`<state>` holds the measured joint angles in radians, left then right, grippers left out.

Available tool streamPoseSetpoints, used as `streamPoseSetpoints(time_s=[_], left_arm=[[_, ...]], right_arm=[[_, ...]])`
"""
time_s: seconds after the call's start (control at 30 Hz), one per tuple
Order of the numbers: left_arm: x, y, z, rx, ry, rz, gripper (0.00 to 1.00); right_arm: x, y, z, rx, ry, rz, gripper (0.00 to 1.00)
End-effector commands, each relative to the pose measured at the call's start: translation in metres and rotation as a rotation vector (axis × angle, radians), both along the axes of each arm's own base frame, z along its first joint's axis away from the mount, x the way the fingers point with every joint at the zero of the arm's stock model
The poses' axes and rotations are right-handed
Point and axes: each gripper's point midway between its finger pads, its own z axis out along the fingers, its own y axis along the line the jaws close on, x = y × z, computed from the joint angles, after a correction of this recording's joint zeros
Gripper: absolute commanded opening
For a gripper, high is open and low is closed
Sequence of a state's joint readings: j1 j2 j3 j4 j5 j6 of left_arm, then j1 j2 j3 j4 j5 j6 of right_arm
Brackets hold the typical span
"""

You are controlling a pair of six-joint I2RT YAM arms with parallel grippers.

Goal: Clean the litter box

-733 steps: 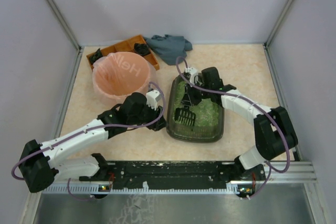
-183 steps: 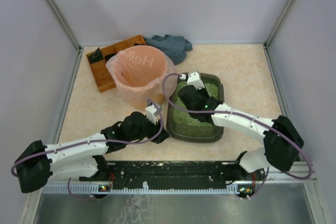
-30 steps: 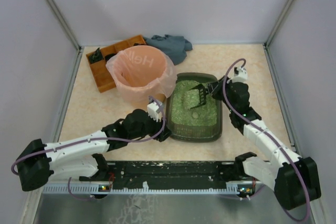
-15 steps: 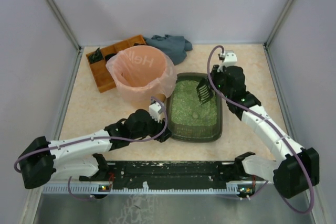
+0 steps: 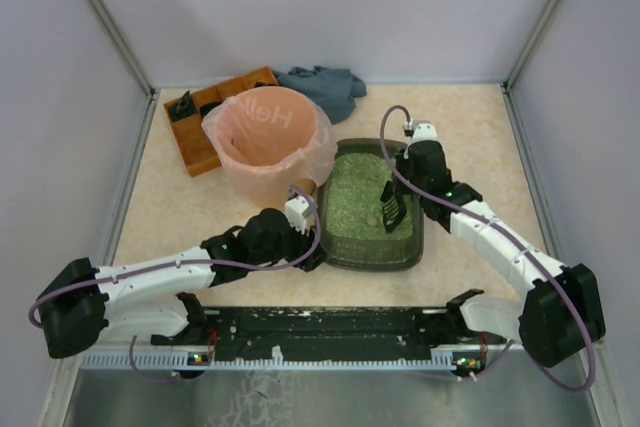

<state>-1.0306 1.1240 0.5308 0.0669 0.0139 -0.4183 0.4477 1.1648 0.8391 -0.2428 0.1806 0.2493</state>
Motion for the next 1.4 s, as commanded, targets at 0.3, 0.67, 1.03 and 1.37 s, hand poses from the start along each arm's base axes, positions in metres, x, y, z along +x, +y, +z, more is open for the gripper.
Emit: streamPoseSetpoints(time_s=[0.3,0.67,1.03,1.37], left_arm=[[0.001,-0.01,0.013,-0.032,-0.007,-0.017,0.59],[0.001,-0.005,0.016,-0.034,-0.017,-0.002,0.58],[0.014,0.0,0.048,-0.073,-0.094,0.052,0.61],[0.016,0.007,0.068,-0.086,-0.129,0.06,0.64]], right_arm=[[-0.015,0.054,-0.046,0.644,0.096,-0.112,0.0],[-0.017,0.052,-0.042,0.781,0.084,-0.177,0.0],[-0.024,0.0,-0.008,0.818,-0.027,-0.287,0.0],[-0.034,-0.006,0.018,1.028,-0.09,-0.138,0.0]])
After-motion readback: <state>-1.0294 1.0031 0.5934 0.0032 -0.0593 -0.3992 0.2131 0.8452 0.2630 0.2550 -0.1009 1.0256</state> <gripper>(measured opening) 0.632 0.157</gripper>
